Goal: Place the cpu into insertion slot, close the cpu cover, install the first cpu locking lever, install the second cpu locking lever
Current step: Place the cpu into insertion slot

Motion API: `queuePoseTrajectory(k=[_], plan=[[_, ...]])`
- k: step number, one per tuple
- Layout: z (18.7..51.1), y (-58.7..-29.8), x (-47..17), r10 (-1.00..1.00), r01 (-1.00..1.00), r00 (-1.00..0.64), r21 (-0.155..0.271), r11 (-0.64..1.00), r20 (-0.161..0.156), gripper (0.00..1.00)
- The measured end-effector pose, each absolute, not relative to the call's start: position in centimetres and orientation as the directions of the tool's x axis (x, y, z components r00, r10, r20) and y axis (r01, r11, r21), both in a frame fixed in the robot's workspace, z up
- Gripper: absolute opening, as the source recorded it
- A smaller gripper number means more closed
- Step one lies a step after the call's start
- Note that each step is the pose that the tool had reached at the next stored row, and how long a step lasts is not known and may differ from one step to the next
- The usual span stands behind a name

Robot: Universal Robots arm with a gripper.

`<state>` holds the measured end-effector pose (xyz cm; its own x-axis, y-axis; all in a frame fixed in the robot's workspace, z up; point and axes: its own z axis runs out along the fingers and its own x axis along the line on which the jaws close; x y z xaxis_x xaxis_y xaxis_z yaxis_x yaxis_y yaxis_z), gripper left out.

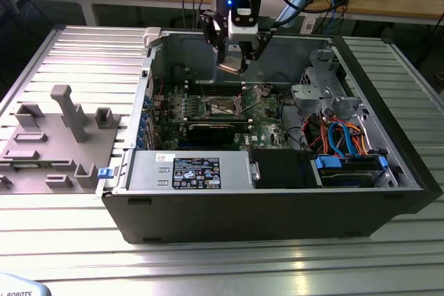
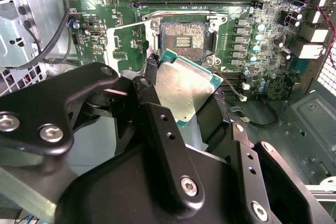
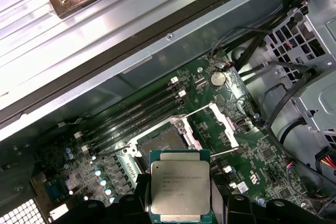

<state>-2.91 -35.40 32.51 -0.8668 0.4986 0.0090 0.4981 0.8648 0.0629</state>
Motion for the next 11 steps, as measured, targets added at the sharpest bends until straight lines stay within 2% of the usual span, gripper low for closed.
queuePoseTrajectory(k=[11], plan=[[32.51,-35.4,-2.91,0.507,0.506,-0.862,0.063,0.86,0.009,0.54]])
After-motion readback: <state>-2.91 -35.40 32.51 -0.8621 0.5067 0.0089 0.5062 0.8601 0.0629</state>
